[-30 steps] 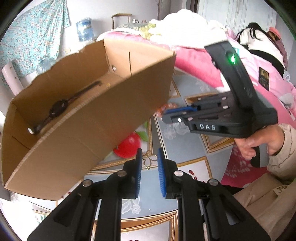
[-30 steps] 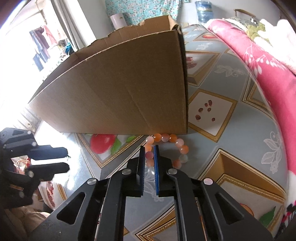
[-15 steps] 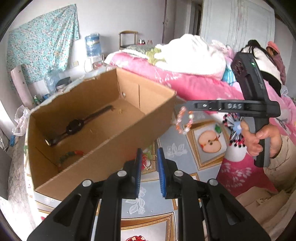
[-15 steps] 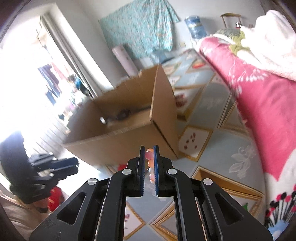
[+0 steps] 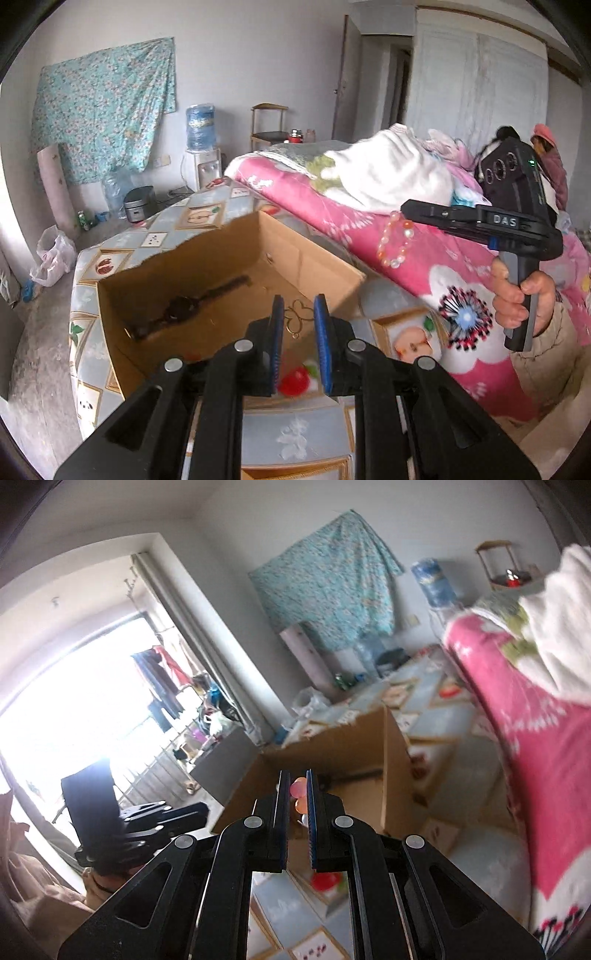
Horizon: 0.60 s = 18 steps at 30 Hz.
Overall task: Organize jewelry
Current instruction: 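Lift the bracelet with the right gripper while the left gripper carries the knot charm into the box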
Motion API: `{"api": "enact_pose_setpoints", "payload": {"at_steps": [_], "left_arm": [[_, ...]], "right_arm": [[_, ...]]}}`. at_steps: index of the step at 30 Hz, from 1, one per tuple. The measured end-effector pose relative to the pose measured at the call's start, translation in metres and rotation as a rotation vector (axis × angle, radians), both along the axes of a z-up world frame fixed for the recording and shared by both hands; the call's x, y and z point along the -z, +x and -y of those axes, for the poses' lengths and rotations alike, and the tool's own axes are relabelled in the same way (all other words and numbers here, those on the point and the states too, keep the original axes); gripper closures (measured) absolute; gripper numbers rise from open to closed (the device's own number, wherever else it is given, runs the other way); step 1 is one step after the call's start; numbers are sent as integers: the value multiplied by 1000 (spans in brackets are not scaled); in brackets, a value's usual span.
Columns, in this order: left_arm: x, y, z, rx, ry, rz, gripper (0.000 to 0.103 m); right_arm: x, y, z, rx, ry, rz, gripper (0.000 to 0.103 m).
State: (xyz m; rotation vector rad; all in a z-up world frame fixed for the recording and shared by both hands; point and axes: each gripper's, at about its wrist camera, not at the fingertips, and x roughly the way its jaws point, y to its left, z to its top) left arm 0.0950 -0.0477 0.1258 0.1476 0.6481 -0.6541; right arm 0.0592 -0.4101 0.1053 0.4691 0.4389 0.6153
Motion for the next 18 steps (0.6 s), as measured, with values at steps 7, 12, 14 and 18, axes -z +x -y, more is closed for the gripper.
{"api": "enact_pose_setpoints", "payload": {"at_steps": [7,12,14,18], "left_arm": [[20,63,-10,-50,-22,-135,87],[59,111,-11,-79,20,-297,87],[73,123,-10,-94,40,-348,87],[94,142,-11,-131,61,-435,87]], "right_arm": [[3,51,-20,-64,-38,-52,96],[24,91,-38,-118,-72,-152,96],[30,101,-44,-129,-97,-186,96],[42,115,-51,-142,-133,-243,96]]}}
